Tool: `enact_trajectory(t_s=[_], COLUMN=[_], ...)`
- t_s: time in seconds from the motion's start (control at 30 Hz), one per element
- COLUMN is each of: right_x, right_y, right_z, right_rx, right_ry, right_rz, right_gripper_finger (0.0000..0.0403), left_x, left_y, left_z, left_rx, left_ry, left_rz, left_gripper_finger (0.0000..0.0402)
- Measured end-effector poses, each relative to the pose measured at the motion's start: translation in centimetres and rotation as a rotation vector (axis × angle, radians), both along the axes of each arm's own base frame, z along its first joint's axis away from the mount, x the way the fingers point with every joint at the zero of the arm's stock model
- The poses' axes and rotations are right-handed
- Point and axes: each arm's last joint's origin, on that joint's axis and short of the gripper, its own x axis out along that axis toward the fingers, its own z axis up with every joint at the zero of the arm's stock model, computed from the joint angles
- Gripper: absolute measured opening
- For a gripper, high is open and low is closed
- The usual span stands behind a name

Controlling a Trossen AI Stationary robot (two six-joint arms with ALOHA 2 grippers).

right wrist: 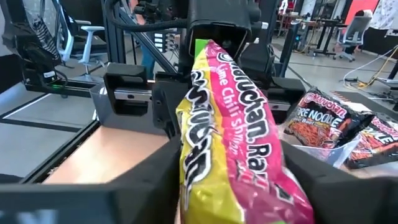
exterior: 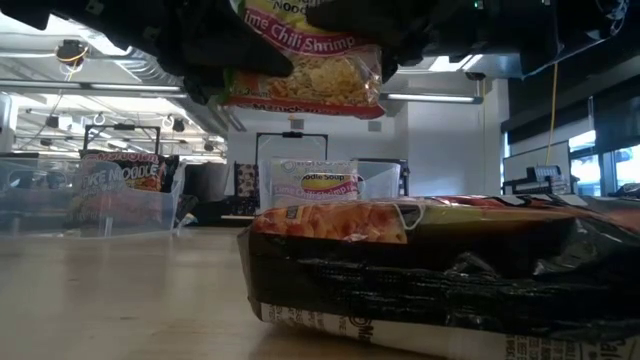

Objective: Sort Maruchan noodles
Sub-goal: Put the green noodle pack into the right transparent bin

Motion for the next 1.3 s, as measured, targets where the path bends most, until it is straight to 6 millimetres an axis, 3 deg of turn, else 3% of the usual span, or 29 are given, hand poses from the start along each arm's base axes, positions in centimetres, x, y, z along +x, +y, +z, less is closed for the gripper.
enact_trajectory(t_s=[0.2,0.4,0.6,0.77,1.03,1.3], right_x=[0.0,0.0,-0.7,-0.8,-0.5,0.3], right_y=[-0.1,-0.2,-0.8,-3.9,-9.5,-11.0], right_z=[0.0,0.0,1.6,2.2,0.6,-0.6], right_rx=[-0.018,-0.025,-0.068,-0.103,-0.075,-0.045], right_ry=[-0.001,0.005,0.009,0.067,0.200,0.181], right_rz=[0.008,0.005,-0.049,-0.146,-0.170,-0.076], right_gripper_finger=[0.0083,0.0083,0.0088,0.0086,0.0086,0.0086], left_x=[0.0,-0.2,-2.4,-4.3,-4.5,-3.6], left_y=[0.0,-0.2,0.2,0.2,-0.1,0.2], left_z=[0.0,0.1,1.7,1.9,0.0,-1.3], left_rx=[0.010,0.018,0.035,0.027,0.037,0.033], left_ry=[0.000,0.007,0.089,0.187,0.225,0.218], left_rz=[-0.001,-0.004,-0.014,-0.008,0.027,0.046], left_gripper_finger=[0.0154,0.0202,0.0216,0.0214,0.0214,0.0214])
